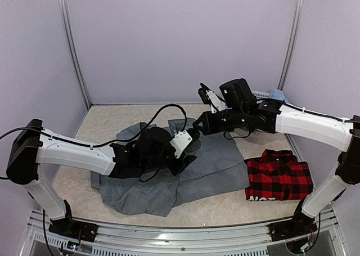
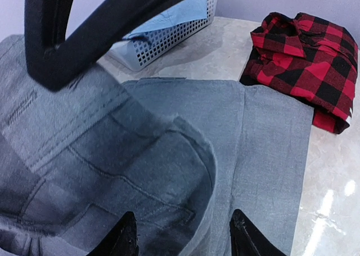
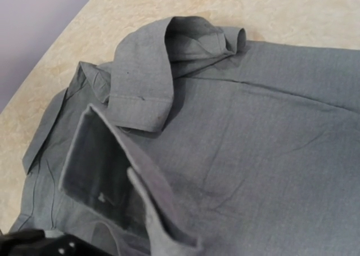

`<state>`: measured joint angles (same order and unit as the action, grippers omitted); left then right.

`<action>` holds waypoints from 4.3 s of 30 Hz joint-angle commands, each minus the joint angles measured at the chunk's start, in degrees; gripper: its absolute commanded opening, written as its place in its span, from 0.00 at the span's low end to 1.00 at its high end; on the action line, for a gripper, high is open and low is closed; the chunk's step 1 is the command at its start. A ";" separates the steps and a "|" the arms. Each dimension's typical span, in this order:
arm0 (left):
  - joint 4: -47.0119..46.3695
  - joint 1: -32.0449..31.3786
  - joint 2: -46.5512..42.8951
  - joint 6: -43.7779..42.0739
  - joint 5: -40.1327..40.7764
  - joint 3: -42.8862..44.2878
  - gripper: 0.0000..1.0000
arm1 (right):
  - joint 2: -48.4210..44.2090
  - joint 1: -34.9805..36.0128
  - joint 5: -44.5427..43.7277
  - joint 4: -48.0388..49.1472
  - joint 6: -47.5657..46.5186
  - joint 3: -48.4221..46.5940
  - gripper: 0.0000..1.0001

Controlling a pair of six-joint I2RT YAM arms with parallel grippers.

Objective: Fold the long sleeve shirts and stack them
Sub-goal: Pass from the right arm to the left, then pick up the flattened shirt from the center of the board, then fold the flattened shirt at the center of the board.

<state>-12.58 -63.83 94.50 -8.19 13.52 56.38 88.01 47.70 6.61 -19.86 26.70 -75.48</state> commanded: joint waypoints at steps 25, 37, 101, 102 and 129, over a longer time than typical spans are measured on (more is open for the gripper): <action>-0.29 15.35 -14.90 17.94 -25.44 -6.01 0.00 | -3.96 -4.83 1.75 -0.30 -3.06 4.39 0.57; 11.30 28.73 -29.39 27.30 -30.35 -3.65 0.00 | -14.50 -5.06 0.32 -2.10 -13.32 20.89 0.69; 25.06 48.92 -29.79 23.66 -35.79 4.00 0.00 | 2.42 17.77 -37.06 2.13 -15.08 30.86 0.66; 25.10 48.90 -29.74 23.65 -35.76 4.04 0.00 | 2.85 17.74 -38.00 1.80 -15.14 30.57 0.65; 29.01 53.61 -29.24 22.44 -28.87 7.92 0.00 | 5.01 13.31 -41.85 -8.52 -23.13 19.14 0.13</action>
<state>15.94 -10.94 64.66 15.81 -17.78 61.95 91.85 63.51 -33.95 -25.76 7.38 -52.95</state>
